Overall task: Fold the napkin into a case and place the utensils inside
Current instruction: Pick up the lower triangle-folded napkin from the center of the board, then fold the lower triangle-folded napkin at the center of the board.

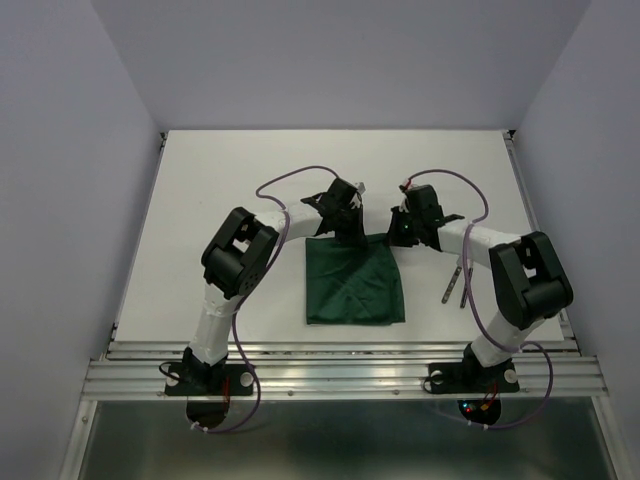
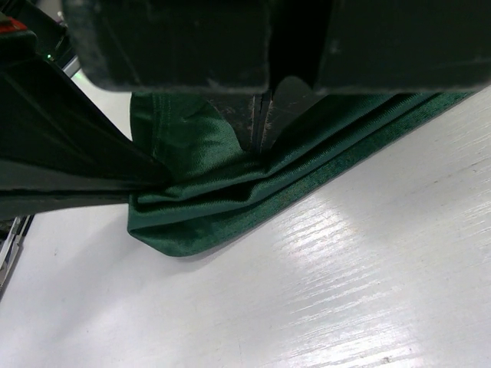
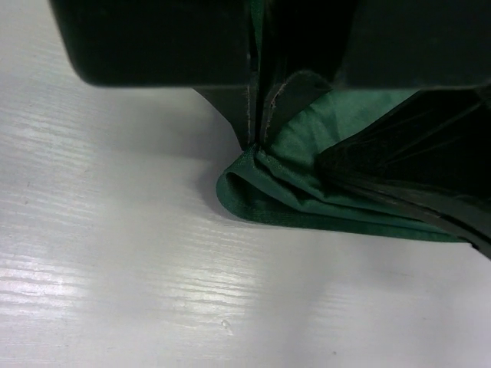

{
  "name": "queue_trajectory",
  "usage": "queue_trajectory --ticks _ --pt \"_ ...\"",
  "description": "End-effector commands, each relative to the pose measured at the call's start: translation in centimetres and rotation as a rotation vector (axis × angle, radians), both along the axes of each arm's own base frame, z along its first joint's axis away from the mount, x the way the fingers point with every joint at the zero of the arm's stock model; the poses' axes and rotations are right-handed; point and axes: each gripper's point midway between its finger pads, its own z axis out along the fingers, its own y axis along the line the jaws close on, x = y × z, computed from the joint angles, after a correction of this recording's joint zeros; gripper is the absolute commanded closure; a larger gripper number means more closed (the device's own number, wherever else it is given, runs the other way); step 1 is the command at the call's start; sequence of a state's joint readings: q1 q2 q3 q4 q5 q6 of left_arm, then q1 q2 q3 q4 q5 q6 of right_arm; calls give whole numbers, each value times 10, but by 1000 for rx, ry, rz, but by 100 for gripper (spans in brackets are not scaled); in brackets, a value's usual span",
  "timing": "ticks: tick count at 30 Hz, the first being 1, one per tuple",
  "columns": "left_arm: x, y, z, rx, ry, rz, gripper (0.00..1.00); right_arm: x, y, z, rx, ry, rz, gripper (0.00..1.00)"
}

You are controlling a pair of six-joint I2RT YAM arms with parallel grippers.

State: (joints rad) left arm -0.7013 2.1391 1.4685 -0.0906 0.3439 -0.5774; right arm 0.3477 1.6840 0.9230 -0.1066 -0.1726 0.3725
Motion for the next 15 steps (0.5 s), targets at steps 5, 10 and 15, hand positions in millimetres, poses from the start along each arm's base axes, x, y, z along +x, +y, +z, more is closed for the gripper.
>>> queue_trajectory --ticks 5,10,15 --pt "1 0 -8 24 -6 -4 100 5 28 40 110 -87 10 99" --pt "2 1 -10 28 -5 0 100 3 39 43 124 -73 -3 99" --pt "4 3 -12 33 -7 10 100 0 52 42 148 -43 -17 99"
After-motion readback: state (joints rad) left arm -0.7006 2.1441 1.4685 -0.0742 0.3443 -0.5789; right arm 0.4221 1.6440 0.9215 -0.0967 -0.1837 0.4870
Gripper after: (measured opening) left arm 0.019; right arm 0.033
